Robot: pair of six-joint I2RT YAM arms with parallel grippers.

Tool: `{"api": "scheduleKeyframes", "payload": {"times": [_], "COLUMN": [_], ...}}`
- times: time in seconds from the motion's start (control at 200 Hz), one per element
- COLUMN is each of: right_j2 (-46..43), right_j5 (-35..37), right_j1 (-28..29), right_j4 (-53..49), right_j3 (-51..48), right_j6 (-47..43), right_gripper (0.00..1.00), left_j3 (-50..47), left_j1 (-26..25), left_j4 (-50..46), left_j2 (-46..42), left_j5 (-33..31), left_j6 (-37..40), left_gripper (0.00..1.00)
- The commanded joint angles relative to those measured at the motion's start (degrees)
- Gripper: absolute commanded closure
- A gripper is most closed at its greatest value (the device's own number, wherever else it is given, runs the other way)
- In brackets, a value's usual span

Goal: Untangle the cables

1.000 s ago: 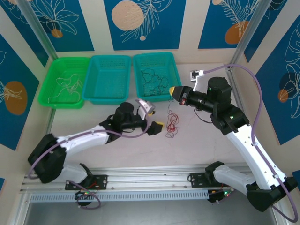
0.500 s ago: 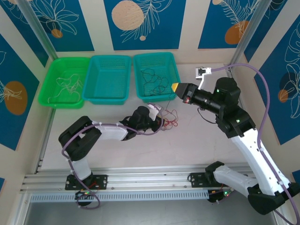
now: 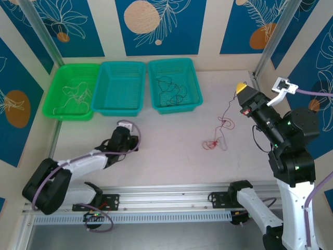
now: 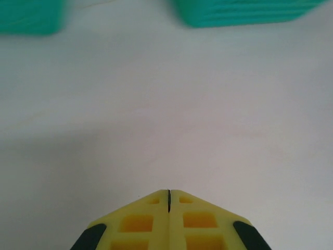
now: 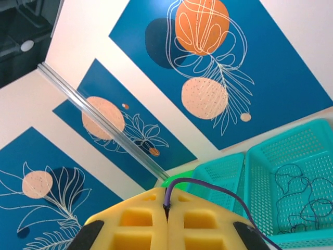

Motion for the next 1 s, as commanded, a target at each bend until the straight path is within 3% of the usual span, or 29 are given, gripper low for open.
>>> {"api": "scheduleKeyframes", "payload": {"times": [0.0,0.04,0.11,0.19,0.435,0.59,0.725,0.94,0.995], "right_j2": [3.51,5.23,8.07,10.33,12.93,15.66,17.19,18.45,18.62], "right_j5": [-7.68,-11.97,-17.58,-18.72,-16.83,-17.34,-17.61,-19.71,-20.77], "right_j1": [-0.69,-0.63,0.03,2.23,11.12,16.72,19.55,22.73,23.29], "right_j4": [3.01,4.85,7.47,7.62,10.08,11.05,11.81,13.52,13.85], "right_j3": [-0.80,-1.19,-1.55,-1.51,-9.02,-11.32,-9.77,-7.17,-6.43], "right_j6": [2.46,3.35,4.45,3.75,-0.12,-1.76,-2.87,-3.91,-4.21], "right_gripper": [1.00,1.00,1.00,1.00,1.00,1.00,1.00,1.00,1.00], "left_j3": [-2.48,-2.80,-1.90,2.66,12.21,13.53,15.77,19.33,20.35], "left_j1": [0.68,0.34,-2.00,-6.66,-13.23,-14.29,-14.35,-14.34,-14.27], "left_j4": [2.99,8.73,17.31,17.70,23.25,23.84,22.73,27.85,28.70], "left_j2": [-4.27,-5.02,-6.15,-6.99,0.82,4.66,9.89,19.08,21.05], "left_j5": [9.68,16.55,24.27,25.84,30.00,29.02,25.94,14.13,11.71], "left_j6": [2.94,4.10,6.33,12.16,19.67,25.18,28.97,28.24,27.26], "left_gripper": [1.00,1.00,0.75,0.49,0.10,0.00,0.00,0.00,0.04]}}
